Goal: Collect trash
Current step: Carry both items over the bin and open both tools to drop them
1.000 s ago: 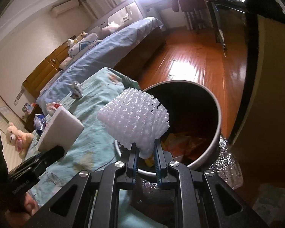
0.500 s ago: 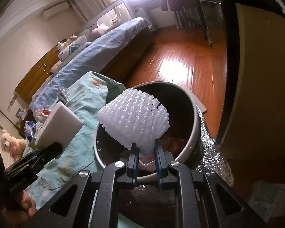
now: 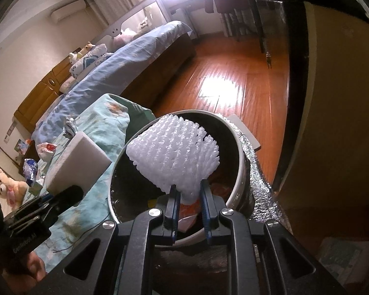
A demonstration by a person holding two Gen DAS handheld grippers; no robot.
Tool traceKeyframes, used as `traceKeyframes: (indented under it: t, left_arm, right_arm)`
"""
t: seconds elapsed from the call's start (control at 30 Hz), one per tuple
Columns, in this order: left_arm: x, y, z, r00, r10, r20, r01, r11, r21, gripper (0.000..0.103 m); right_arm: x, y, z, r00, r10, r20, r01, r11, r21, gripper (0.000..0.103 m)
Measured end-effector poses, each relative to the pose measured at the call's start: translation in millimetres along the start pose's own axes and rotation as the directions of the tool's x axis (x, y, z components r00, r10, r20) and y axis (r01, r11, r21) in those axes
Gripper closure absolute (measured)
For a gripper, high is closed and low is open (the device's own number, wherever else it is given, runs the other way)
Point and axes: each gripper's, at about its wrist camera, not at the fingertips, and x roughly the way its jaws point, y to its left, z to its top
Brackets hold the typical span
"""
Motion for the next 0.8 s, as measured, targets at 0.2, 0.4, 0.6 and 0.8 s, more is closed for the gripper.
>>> traceKeyframes:
  t: [0.2, 0.4, 0.6, 0.8]
  left_arm:
    - [9, -3, 5, 1.0, 0.005, -0.004, -0.005, 1.0, 0.0, 0.074]
    - [20, -9, 9, 1.0, 0.004, -0.023, -0.004, 1.0, 0.01, 0.073]
    - [31, -10, 13, 0.999, 0.002, -0.049, -0.002, 1.0, 0.01, 0.069]
    - [32, -6, 10, 0.998, 0.005, -0.061, -0.006, 1.0, -0.006, 0.053]
  right_arm:
    - [6, -1, 7, 1.0, -0.01, -0.011, 0.01, 1.0, -0.008, 0.084]
    - [12, 0, 12, 1.0, -0.019, -0.02, 0.019, 1.0, -0.02, 0.084]
    - [19, -3, 13, 0.999, -0.015, -0.047, 0.015, 1.0, -0.011, 0.073]
    - [13, -5, 14, 1.0, -0.001, -0.027, 0.001, 1.0, 0.008, 0.052]
